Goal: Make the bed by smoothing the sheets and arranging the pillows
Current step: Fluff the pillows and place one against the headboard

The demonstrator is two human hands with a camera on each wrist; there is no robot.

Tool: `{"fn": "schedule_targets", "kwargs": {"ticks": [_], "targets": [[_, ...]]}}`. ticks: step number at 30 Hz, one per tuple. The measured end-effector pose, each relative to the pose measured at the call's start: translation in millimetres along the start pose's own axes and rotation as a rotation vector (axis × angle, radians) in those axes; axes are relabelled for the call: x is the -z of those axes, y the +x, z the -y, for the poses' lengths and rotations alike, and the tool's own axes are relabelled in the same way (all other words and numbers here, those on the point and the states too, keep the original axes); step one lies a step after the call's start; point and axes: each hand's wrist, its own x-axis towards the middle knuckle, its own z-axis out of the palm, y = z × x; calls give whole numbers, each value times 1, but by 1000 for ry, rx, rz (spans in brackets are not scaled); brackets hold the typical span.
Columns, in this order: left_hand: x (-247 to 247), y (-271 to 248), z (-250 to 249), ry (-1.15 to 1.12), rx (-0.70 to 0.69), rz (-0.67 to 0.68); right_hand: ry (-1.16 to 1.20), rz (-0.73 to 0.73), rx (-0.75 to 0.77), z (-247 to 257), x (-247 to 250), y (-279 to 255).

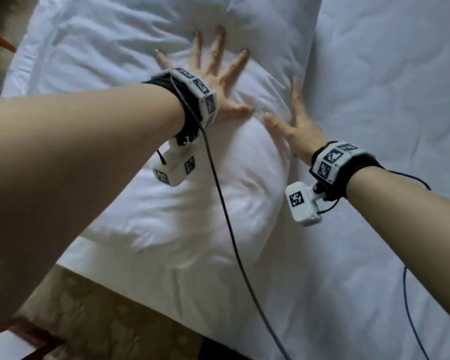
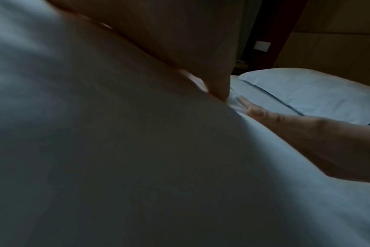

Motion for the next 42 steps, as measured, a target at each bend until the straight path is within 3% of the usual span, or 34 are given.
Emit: {"fn": "schedule_targets", "kwargs": {"ticks": [6,11,16,22,28,36,42], "targets": [[-25,36,26,-123,-29,154,-27,22,-42,12,-3,60],[-37,50,32,-122,-34,199,38,-31,-83,14,-24,85],[-50,64,30,-151,-56,244,-34,-198,-86,15,-25,95],[-54,65,18,-171,-67,220,40,-308,-97,2,-23,96],[-34,46,3,-235,-64,168,284,-397,-49,7,1,72],[14,5,-64,-169,-5,172,545,-384,-102,-2,55,23],[23,-20,-179,-237,-47,182,557,-376,-117,-68,141,-34]]}}
